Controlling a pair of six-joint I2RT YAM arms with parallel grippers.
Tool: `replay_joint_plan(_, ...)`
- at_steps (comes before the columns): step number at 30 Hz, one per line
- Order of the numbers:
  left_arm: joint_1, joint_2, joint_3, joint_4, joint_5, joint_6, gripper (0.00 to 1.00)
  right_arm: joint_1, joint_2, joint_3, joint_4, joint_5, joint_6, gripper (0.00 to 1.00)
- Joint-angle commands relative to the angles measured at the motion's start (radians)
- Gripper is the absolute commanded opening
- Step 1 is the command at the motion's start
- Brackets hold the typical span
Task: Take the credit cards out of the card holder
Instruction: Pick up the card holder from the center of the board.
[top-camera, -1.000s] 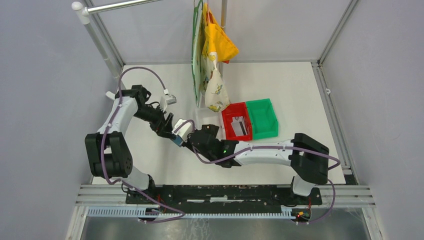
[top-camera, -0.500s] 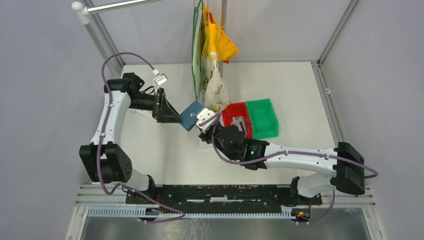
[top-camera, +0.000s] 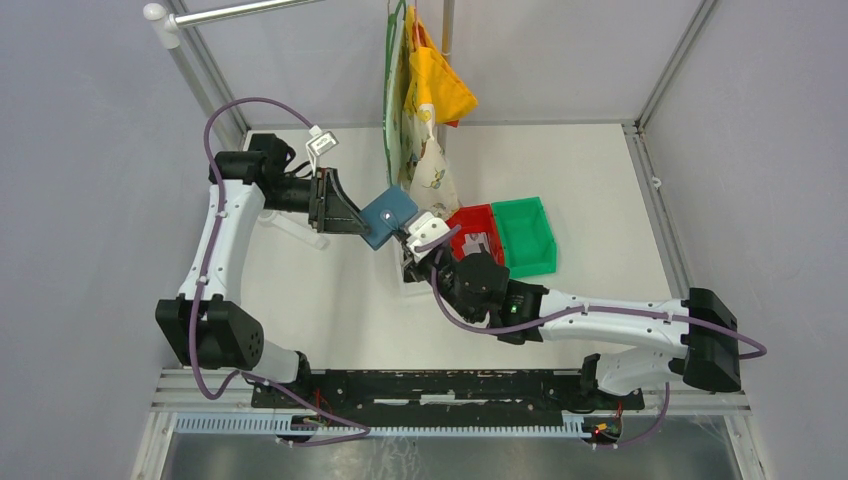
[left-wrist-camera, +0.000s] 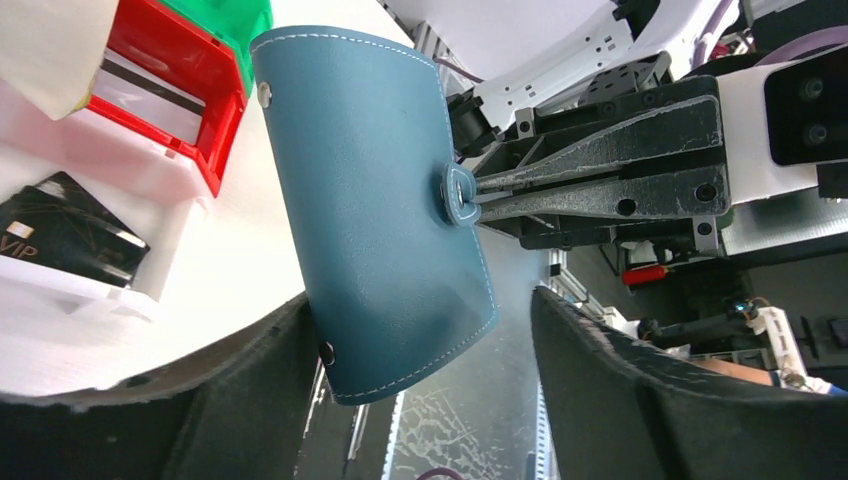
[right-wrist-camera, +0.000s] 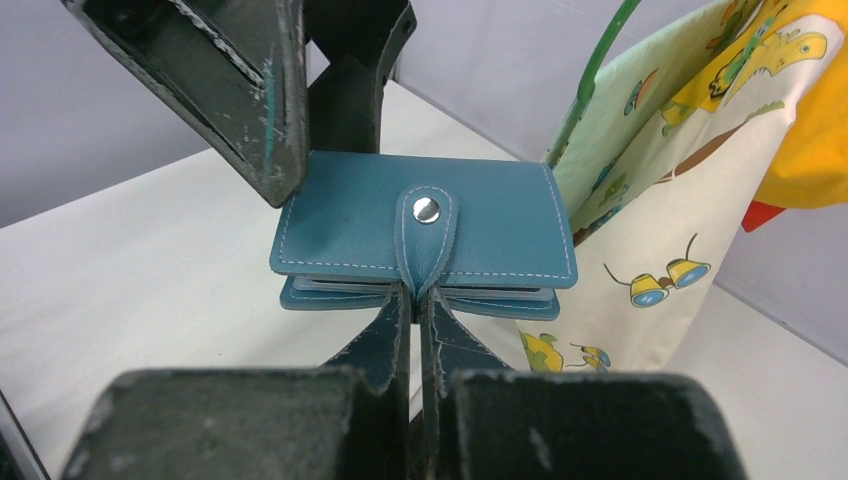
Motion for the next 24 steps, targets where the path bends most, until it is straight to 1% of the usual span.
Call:
replay_joint_plan(1, -0.001, -0.007, 0.007, -0.007, 0.061, -0.069, 0.73, 0.011, -0.023, 0.029, 0.129, 0.030, -0.043, 0.00)
replay_joint_plan(5, 0.000, -0.014, 0.008, -0.009, 0.073, -0.080, 0.46, 0.015, 0.005, 0.033, 0.149, 0.040, -0.062, 0.00)
replay_joint_plan(9, 0.000, -0.012, 0.011, -0.009, 0.060, -0.080, 0.14, 0.014, 0.025, 0.032, 0.158, 0.046, -0.074, 0.00)
replay_joint_plan(10, -0.001, -0.010, 0.012, -0.009, 0.051, -0.076, 0.07, 0.014, 0.027, 0.036, 0.146, 0.043, -0.072, 0.07)
replay_joint_plan(11, -0.001, -0.008, 0.015, -0.009, 0.041, -0.068, 0.03, 0.015, 0.029, 0.044, 0.118, 0.035, -0.060, 0.19)
replay_joint_plan(13, -0.001, -0.007, 0.030, -0.006, 0.005, -0.045, 0.02, 0.011, 0.025, 0.067, 0.041, 0.022, -0.017, 0.49)
replay_joint_plan(14, -0.001, -0.010, 0.039, 0.005, -0.017, -0.040, 0.02, 0.006, 0.021, 0.080, -0.004, 0.007, 0.009, 0.59)
replay_joint_plan(15, -0.001, -0.015, 0.045, 0.026, -0.046, -0.045, 0.02, -0.007, 0.012, 0.093, -0.068, -0.014, 0.058, 0.66)
replay_joint_plan(16, -0.001, -0.024, 0.048, 0.069, -0.079, -0.074, 0.02, -0.023, -0.003, 0.100, -0.122, -0.048, 0.106, 0.70)
replay_joint_plan(19, 0.000, -0.091, 0.017, 0.282, -0.206, -0.214, 0.02, -0.085, -0.066, 0.084, -0.226, -0.138, 0.289, 0.81)
replay_joint_plan(22, -0.013, -0.185, -0.053, 0.542, -0.398, -0.370, 0.02, -0.130, -0.103, 0.094, -0.329, -0.139, 0.431, 0.82)
replay_joint_plan(24, -0.046, -0.232, -0.075, 0.626, -0.514, -0.401, 0.02, -0.166, -0.093, 0.152, -0.419, -0.175, 0.539, 0.82)
